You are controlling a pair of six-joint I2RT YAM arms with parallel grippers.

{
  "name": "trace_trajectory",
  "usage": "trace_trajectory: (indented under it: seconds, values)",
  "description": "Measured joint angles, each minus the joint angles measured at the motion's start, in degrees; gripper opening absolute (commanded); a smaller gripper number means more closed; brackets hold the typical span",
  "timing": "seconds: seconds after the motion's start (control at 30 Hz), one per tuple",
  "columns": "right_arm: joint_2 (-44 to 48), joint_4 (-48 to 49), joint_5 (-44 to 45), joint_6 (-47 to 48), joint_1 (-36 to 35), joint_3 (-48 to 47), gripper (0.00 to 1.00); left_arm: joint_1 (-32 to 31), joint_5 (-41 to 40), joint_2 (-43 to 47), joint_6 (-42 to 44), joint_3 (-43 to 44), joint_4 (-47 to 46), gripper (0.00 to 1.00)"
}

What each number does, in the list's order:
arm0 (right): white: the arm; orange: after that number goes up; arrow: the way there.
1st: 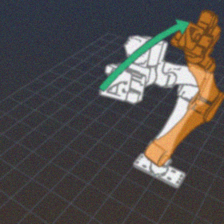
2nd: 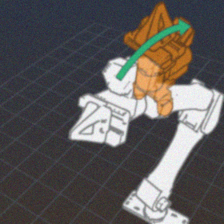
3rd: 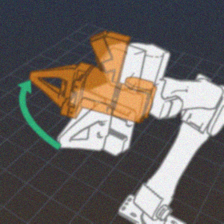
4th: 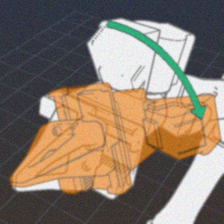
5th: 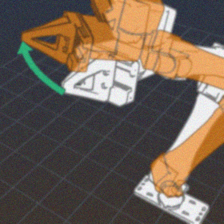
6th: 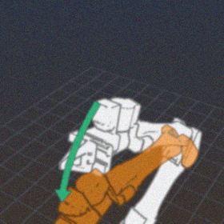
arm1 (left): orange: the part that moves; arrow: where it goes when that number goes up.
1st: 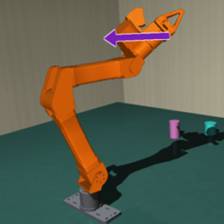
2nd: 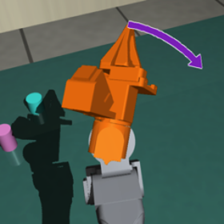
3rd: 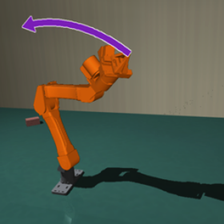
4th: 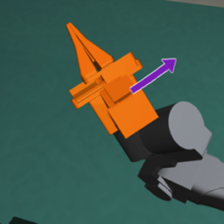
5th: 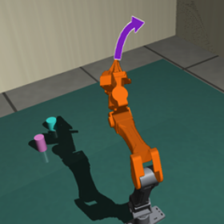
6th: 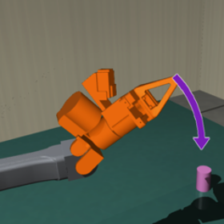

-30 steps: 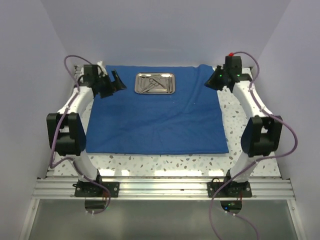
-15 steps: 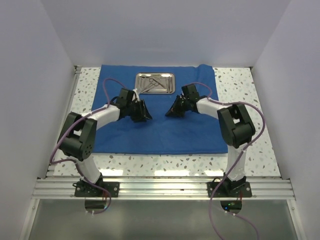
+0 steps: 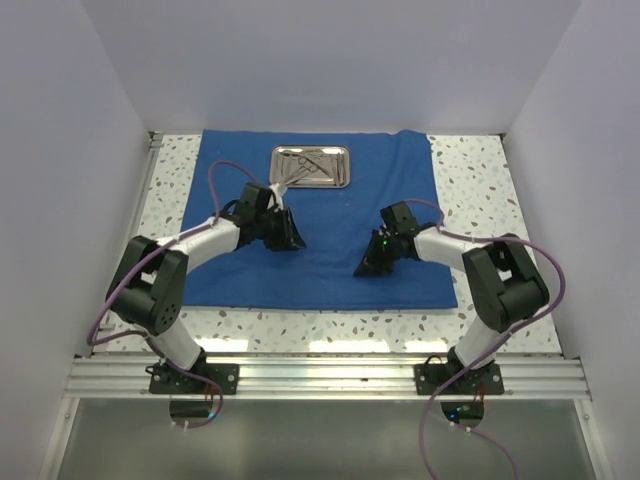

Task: Open and lay out the surgical kit
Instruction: Smooth out the surgical kit.

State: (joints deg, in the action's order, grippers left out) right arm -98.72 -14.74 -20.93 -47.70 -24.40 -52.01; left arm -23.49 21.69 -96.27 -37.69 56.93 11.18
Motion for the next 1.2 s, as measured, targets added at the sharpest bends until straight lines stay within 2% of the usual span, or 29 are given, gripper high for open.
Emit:
trace_trajectory:
  seconds: [0.43, 0.73, 0.83, 0.93, 0.97, 1.0, 1.1, 1.2]
  values:
    - [8.9, -7.3, 4.5, 6.7, 3.1, 7.8, 0.00, -1.0, -0.7, 5.0, 0.7, -13.9, -0.6, 0.32]
    - [26.6, -22.2, 13.0, 8.7, 11.8, 17.0, 0.00, -1.0, -0.9, 9.4, -0.7, -20.1, -6.3, 0.37]
    - [30.5, -26.5, 15.5, 7.0, 11.9, 17.0, 0.00, -1.1, -0.9, 11.2, -1.3, -21.6, -6.8, 0.47]
    - [32.2, -31.1, 18.8, 4.2, 11.9, 16.9, 0.00, -1.3, -0.9, 13.7, -2.3, -22.4, -5.8, 0.81]
    - [32.5, -33.2, 20.4, 2.9, 11.9, 16.7, 0.00, -1.5, -1.2, 14.9, -2.2, -22.4, -5.0, 0.97]
    - [33.0, -35.5, 21.9, 1.6, 12.0, 16.3, 0.00, -1.7, -1.3, 16.2, -2.5, -22.3, -4.0, 1.00]
    - [35.5, -41.6, 25.6, -2.3, 12.1, 15.1, 0.00, -2.1, -3.5, 20.6, -2.2, -21.0, 2.4, 1.00]
    - [39.6, -46.4, 28.0, -5.0, 12.1, 11.1, 0.00, -2.1, -6.5, 24.0, -1.7, -15.8, 11.1, 1.00]
